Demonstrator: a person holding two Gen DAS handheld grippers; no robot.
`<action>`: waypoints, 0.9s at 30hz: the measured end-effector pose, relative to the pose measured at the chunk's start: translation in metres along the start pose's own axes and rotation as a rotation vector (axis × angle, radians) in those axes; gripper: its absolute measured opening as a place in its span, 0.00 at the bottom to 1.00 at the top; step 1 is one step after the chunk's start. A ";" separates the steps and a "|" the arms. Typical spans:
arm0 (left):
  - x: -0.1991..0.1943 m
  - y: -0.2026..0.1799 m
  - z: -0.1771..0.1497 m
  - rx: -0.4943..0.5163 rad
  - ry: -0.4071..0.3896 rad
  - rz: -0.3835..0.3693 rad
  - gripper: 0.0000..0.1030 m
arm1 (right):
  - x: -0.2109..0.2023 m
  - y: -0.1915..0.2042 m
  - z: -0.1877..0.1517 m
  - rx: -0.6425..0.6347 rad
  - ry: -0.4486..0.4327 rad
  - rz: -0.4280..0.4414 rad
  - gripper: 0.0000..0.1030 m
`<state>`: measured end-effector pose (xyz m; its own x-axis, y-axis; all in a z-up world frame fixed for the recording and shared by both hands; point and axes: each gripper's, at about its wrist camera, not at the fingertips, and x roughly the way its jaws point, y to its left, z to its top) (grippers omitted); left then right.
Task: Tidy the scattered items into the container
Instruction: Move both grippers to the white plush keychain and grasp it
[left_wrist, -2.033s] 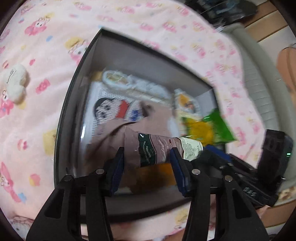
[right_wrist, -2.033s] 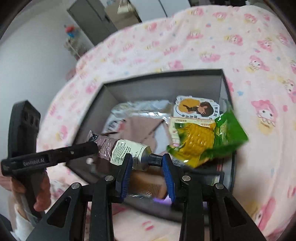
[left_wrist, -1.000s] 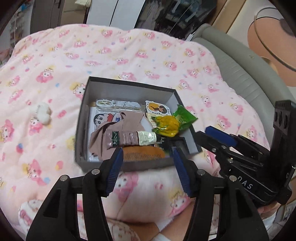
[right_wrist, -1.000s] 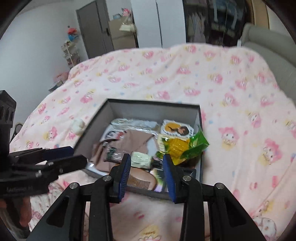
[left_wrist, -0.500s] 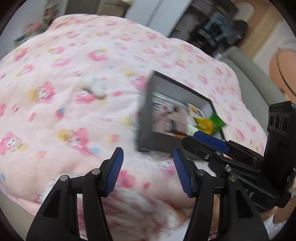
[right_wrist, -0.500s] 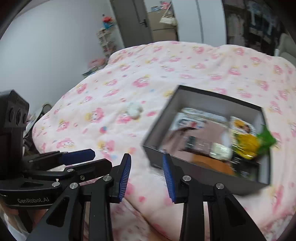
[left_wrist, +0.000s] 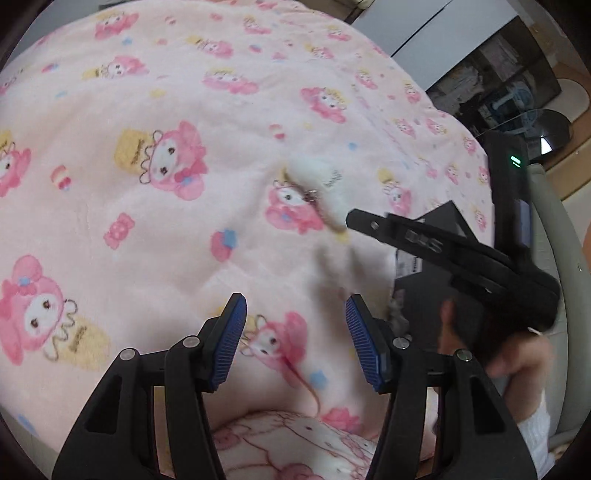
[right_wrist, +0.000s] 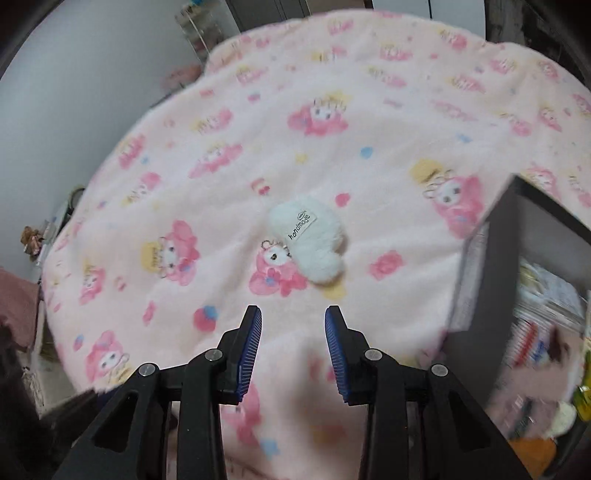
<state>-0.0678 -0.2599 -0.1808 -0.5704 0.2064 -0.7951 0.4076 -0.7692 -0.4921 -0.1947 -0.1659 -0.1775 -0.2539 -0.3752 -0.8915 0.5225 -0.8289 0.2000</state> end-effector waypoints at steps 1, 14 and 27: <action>0.006 0.005 0.002 -0.009 0.008 -0.007 0.56 | 0.014 0.003 0.006 -0.009 0.005 -0.052 0.31; 0.015 0.017 0.014 -0.050 0.008 -0.051 0.55 | 0.032 -0.024 0.008 0.072 0.026 0.046 0.17; -0.009 -0.075 -0.048 0.105 0.051 -0.081 0.56 | -0.136 -0.063 -0.136 0.074 -0.109 0.193 0.03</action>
<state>-0.0596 -0.1748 -0.1538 -0.5603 0.2984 -0.7727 0.2837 -0.8073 -0.5175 -0.0823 -0.0060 -0.1238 -0.2435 -0.5685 -0.7858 0.5098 -0.7643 0.3950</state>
